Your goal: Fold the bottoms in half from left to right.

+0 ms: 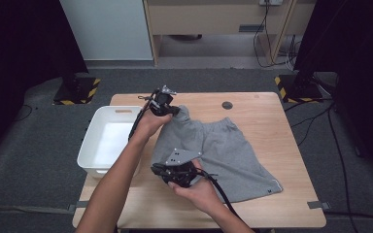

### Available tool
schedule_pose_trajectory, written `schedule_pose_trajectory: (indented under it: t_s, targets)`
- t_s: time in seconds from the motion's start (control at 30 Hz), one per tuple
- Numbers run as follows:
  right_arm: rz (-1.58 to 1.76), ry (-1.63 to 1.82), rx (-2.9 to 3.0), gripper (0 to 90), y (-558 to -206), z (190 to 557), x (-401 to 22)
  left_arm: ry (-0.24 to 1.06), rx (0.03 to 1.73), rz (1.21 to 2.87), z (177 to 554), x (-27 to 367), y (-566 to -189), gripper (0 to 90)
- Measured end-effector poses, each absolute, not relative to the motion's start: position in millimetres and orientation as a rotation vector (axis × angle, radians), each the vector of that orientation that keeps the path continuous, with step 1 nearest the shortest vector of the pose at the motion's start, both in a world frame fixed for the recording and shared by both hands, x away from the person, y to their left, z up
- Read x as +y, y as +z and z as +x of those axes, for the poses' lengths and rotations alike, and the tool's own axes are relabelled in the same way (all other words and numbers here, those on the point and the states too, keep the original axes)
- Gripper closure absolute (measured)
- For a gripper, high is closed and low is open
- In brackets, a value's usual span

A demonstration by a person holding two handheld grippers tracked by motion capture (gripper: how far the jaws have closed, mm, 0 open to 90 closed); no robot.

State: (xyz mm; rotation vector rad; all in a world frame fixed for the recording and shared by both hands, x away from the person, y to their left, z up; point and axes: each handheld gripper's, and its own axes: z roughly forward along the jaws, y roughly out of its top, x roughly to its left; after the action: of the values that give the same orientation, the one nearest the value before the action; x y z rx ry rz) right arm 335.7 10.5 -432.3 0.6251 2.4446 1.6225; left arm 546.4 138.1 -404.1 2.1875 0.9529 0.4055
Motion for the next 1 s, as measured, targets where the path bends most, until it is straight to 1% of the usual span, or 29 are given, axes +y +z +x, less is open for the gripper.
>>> schedule_pose_trajectory:
  t_s: [0.43, 1.0]
  targets:
    - [0.599, 1.646, 2.433, 82.8, -423, 333, 16, 0.435, 0.955, 2.23, 542, 145, -395, 86.1]
    - [0.576, 1.719, 2.406, 82.8, -405, 332, 40, 0.468, 0.975, 2.226, 545, 174, -373, 86.2]
